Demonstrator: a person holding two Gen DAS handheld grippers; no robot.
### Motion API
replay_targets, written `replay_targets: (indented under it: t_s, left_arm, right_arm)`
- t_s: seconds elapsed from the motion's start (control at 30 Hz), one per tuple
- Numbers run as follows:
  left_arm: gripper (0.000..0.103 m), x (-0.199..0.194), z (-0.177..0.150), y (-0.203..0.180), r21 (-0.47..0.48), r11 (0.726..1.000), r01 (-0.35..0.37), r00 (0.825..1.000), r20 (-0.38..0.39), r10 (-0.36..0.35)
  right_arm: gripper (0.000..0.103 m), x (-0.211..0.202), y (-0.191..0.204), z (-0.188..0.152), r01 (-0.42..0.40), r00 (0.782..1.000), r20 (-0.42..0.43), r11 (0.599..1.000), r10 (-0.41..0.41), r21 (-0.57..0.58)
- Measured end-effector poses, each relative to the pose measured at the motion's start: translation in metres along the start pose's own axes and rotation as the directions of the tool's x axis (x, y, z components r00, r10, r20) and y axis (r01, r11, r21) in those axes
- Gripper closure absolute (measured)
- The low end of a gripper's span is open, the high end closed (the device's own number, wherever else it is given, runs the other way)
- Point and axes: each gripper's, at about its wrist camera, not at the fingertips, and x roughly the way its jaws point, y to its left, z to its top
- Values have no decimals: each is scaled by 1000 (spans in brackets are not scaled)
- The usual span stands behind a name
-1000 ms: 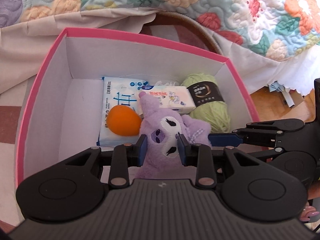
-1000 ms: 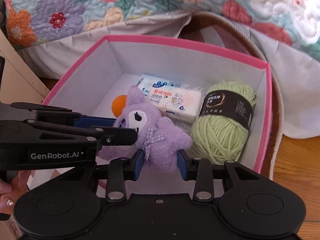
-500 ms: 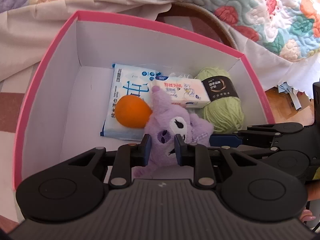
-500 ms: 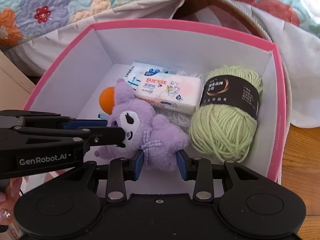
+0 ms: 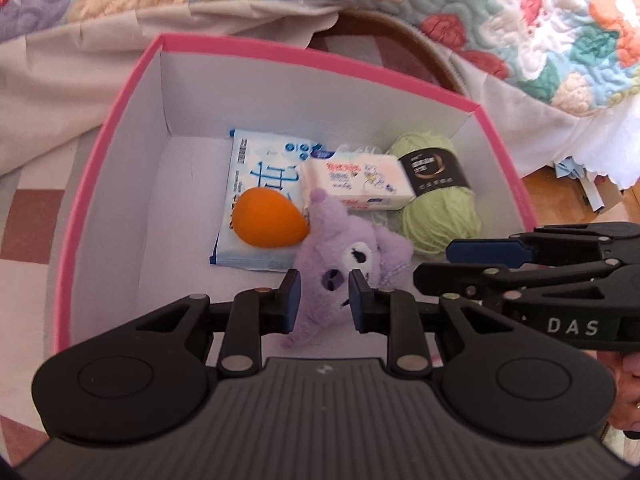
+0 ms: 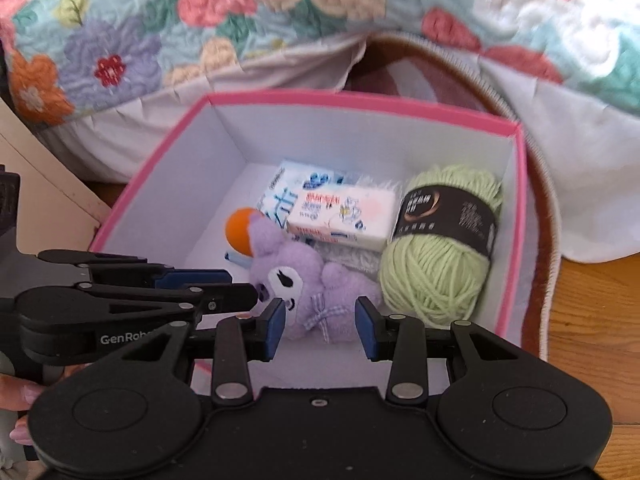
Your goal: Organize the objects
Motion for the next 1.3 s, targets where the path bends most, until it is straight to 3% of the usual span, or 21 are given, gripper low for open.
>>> replay_targets:
  t_s: [0.7,1.1,1.3]
  left_arm:
    - [75,-123,-14,-13,53,989,-140,989,44,138]
    - [58,-192,-53,-24,60,984,-166,984,76,161]
    - [45,-215,-69,-25,80,971,-224,972,97,216]
  right_arm:
    - [56,-104,53,-36,14,978,210,998,-1,-59]
    - [43,-151,86,-70,84,954,295,993,-56,-84]
    - [38,-166,90,-86,69,951,305,997,-51,-48]
